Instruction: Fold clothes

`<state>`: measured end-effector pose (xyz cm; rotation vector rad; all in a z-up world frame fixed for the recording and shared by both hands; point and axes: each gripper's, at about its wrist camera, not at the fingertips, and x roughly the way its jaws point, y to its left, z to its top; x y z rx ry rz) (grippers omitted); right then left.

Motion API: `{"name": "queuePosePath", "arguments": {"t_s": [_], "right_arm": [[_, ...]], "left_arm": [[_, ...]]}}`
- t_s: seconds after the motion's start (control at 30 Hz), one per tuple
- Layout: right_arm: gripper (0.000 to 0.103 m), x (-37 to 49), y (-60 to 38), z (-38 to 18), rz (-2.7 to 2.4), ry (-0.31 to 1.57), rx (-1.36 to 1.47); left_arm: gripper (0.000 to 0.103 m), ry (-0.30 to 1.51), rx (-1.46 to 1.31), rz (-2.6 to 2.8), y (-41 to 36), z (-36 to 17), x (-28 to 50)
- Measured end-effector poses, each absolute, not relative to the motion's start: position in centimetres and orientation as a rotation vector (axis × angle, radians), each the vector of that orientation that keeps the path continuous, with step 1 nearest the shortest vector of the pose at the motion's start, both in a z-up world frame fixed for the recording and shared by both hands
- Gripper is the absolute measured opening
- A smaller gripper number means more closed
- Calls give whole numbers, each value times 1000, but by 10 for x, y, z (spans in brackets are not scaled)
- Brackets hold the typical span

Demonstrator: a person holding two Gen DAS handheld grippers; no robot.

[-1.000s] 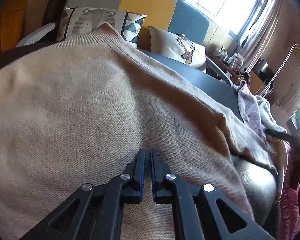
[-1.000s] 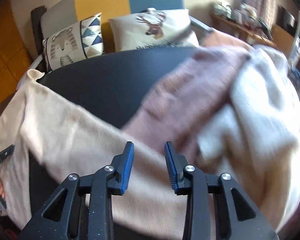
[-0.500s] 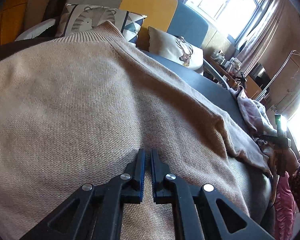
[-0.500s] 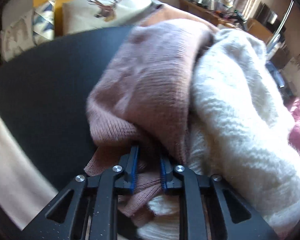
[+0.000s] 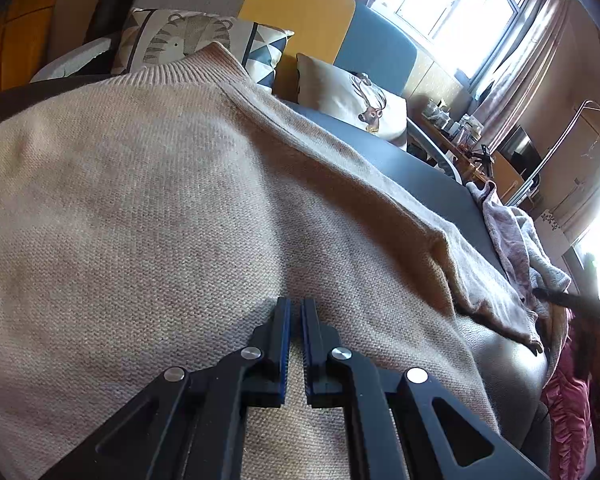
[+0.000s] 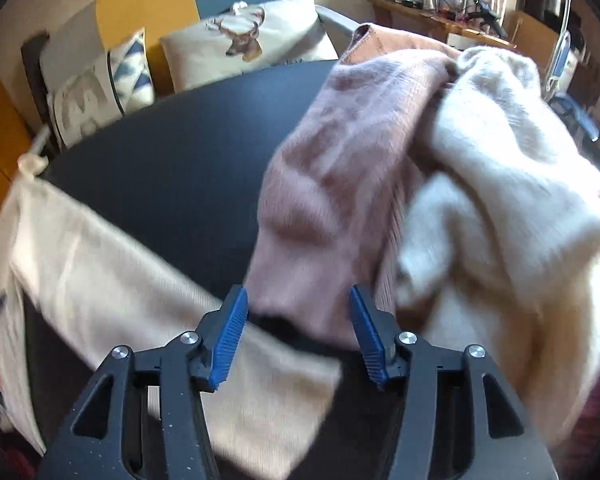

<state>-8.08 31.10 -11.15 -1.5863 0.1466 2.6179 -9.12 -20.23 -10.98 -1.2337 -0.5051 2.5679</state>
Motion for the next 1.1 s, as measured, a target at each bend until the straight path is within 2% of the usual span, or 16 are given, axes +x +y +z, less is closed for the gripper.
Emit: {"name": "queuePosePath", "arguments": {"t_s": [0.17,0.2,0.23,0.27,0.3,0.6,0.73,0.9,1.0,1.1], "right_arm": [[56,-66,303,-131,2495,119,-1685],[53,-65,300,-136,2499,121,-1685],[42,-65,296,-137,2522,116,-1681],[13,-68,292,-134,2545,110,-1687],[8,-70,288,-131,2567,103,-1695],[8,-132,267,-50,2639,-385,-1381],[8,-150,263,-45,2593,-536,-1283],[8,-194,277,-88,2480,-472,-1350],[10,-203,293,-113,2436,-345,-1425],[14,-202,302,-121,2454,-133,-1474]], "left_arm": [[4,-521,-1231,2561,-204,-110,-92],[4,-523,-1232,2559,-205,-110,-92],[4,-527,-1233,2557,-205,-110,-92],[4,-531,-1232,2555,-205,-109,-92],[4,-534,-1232,2553,-206,-109,-92],[4,-536,-1229,2552,-206,-110,-97],[4,-520,-1233,2562,-204,-109,-96],[4,-461,-1245,2594,-198,-106,-94],[4,-463,-1246,2590,-199,-106,-94],[4,-470,-1245,2587,-200,-107,-94]]}}
